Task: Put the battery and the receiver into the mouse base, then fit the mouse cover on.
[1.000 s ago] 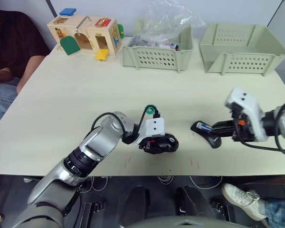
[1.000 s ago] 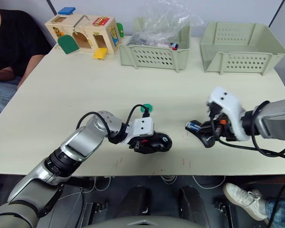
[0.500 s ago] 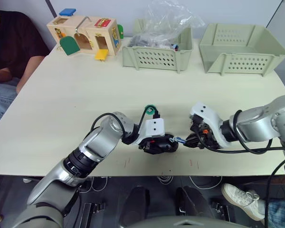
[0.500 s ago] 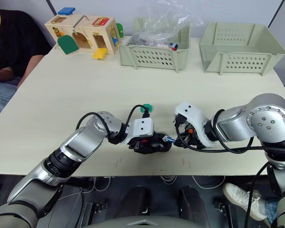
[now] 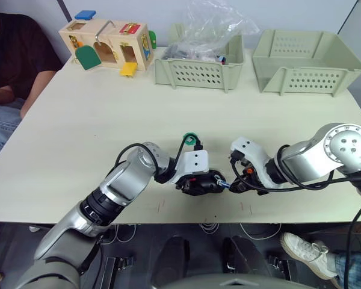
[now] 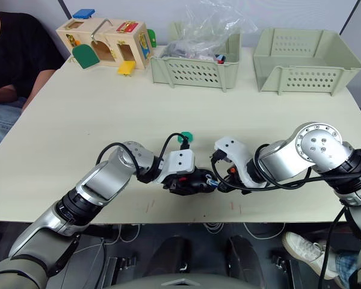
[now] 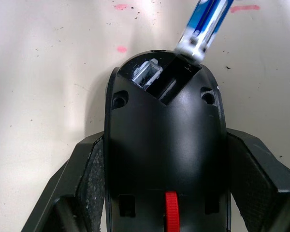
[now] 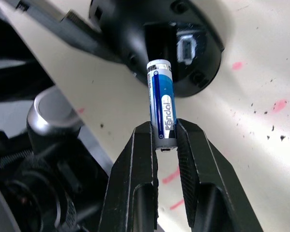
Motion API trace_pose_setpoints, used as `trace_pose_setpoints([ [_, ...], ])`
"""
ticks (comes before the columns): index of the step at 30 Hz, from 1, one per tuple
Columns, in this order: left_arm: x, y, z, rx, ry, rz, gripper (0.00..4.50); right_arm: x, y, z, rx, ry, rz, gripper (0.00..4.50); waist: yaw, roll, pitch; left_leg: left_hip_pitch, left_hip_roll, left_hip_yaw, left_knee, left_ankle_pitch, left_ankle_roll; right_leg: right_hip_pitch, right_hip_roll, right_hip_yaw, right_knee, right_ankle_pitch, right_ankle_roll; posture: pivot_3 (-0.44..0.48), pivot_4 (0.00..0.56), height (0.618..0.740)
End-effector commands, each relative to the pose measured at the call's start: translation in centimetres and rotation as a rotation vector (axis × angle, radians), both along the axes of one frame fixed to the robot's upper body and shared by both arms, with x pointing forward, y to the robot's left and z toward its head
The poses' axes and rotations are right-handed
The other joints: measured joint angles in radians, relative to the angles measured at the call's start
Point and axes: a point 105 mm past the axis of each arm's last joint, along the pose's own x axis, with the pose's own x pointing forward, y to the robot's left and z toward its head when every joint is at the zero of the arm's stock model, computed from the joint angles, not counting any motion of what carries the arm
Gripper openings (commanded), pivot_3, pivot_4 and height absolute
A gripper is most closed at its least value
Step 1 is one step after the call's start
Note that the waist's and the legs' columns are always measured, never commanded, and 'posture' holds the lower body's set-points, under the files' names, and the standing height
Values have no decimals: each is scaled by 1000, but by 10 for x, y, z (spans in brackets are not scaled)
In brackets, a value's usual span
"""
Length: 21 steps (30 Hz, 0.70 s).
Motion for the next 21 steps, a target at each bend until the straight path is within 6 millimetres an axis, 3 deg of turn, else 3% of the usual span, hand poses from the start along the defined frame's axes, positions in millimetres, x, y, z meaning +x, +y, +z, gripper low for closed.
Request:
trace_pose_setpoints([
  [1,-9,12,-33,100,93,43,2895,6,5,9,16,-29,-12,69,0,0,0,0,0,0,0,0,0,0,0,0,0,0,0,0,150,740],
  [21,-9,11,-33,92,93,51,2895,7,18,-3,13,14,-15,69,0,0,0,0,1,0,-3,0,0,0,0,-1,-4,0,-1,0,150,740],
])
